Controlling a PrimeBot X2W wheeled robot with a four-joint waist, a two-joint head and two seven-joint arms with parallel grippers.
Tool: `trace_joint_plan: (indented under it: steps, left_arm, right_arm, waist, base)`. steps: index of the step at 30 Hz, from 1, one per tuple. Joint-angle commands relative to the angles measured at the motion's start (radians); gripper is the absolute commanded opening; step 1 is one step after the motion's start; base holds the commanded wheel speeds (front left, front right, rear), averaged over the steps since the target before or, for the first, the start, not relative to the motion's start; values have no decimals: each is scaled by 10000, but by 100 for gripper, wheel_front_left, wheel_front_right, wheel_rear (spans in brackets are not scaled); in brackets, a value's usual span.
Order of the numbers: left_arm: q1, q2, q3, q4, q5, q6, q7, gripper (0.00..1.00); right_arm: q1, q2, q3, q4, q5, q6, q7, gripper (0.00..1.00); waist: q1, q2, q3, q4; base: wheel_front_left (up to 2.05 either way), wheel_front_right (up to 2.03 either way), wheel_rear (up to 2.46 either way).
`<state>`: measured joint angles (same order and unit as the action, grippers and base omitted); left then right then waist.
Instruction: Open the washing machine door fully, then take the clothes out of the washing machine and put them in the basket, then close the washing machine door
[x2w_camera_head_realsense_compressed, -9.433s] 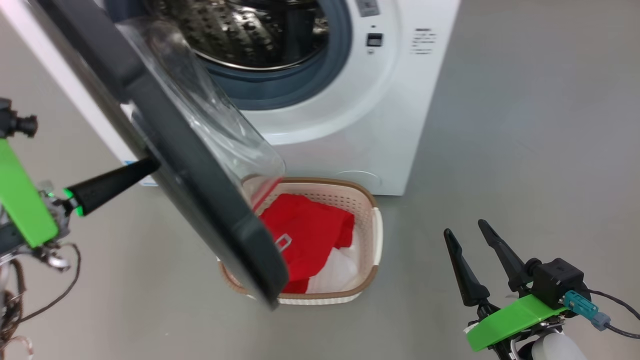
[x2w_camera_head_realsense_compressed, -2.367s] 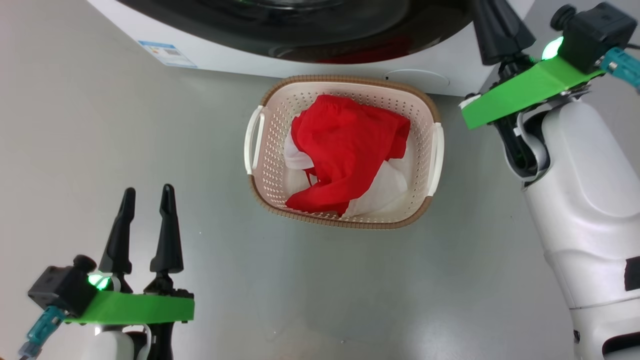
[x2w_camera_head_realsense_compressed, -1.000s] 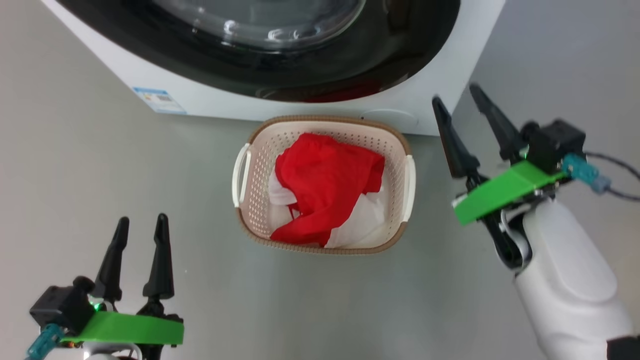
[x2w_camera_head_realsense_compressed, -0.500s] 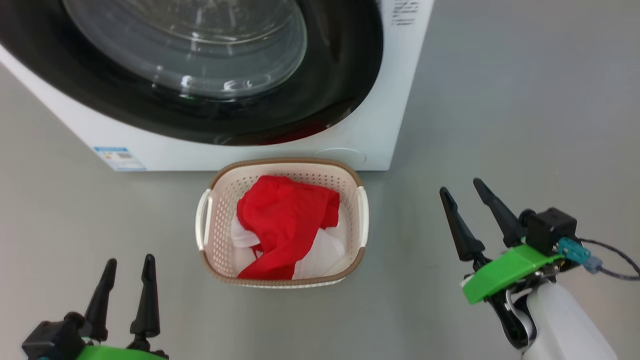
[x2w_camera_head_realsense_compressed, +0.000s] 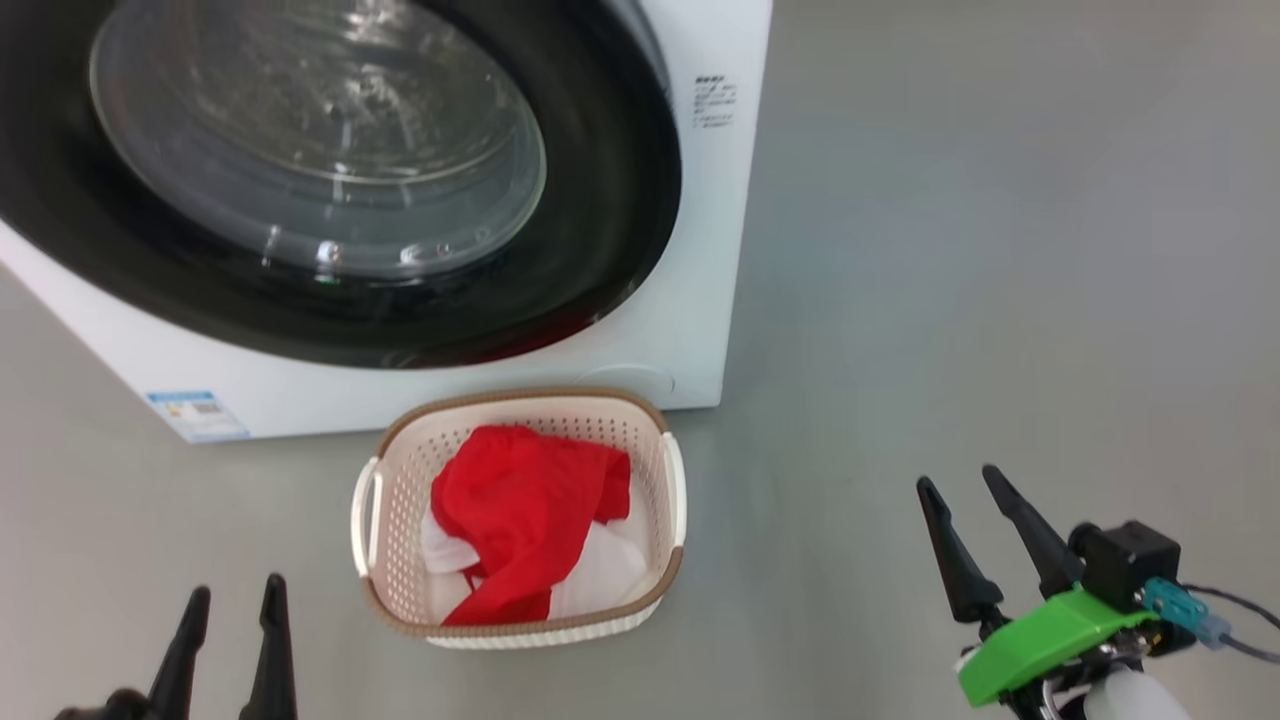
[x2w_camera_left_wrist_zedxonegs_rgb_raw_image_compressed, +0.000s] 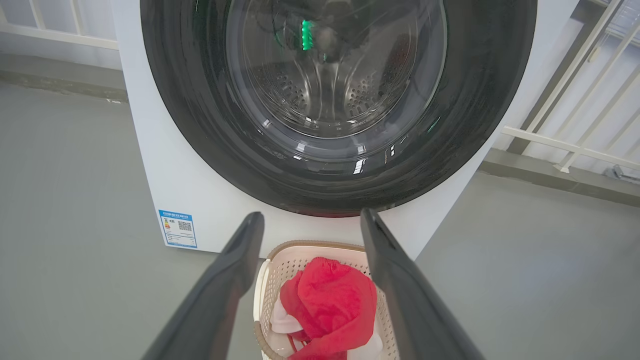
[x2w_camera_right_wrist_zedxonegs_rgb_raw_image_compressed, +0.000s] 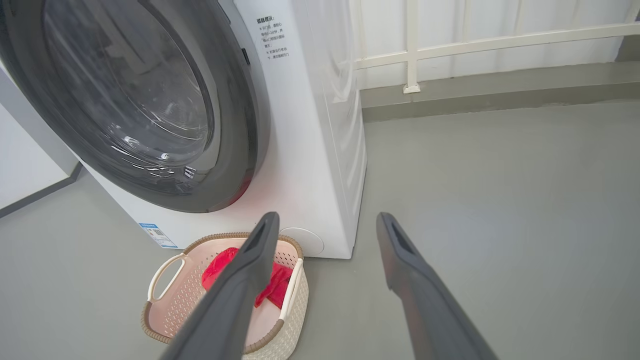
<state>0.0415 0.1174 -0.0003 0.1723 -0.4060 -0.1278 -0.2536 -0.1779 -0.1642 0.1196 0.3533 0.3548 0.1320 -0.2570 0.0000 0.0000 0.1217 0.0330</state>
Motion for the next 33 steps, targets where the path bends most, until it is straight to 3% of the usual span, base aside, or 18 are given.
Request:
trace_joint_plan:
  steps: [1,17,33]
  left_arm:
    - [-13,235,411,-232,140,-29,-82,100]
    - [1276,112,836,-731,240,-29,-82,100]
    - [1591,147,823,-853,285,-29,-82,100]
  right_arm:
    - [137,-57,158,-293,-45,-13,-48,100]
    - [1681,-77,-381,-625,-49,-13,-48,100]
    - [2278,-185,-749,-950,-163,-13,-48,100]
  waist:
    - [0,0,-289,-207]
    - [0,0,-1298,-365]
    - [0,0,-1549,-356]
  base:
    - [0,0,0]
    - [0,0,0]
    - [0,0,0]
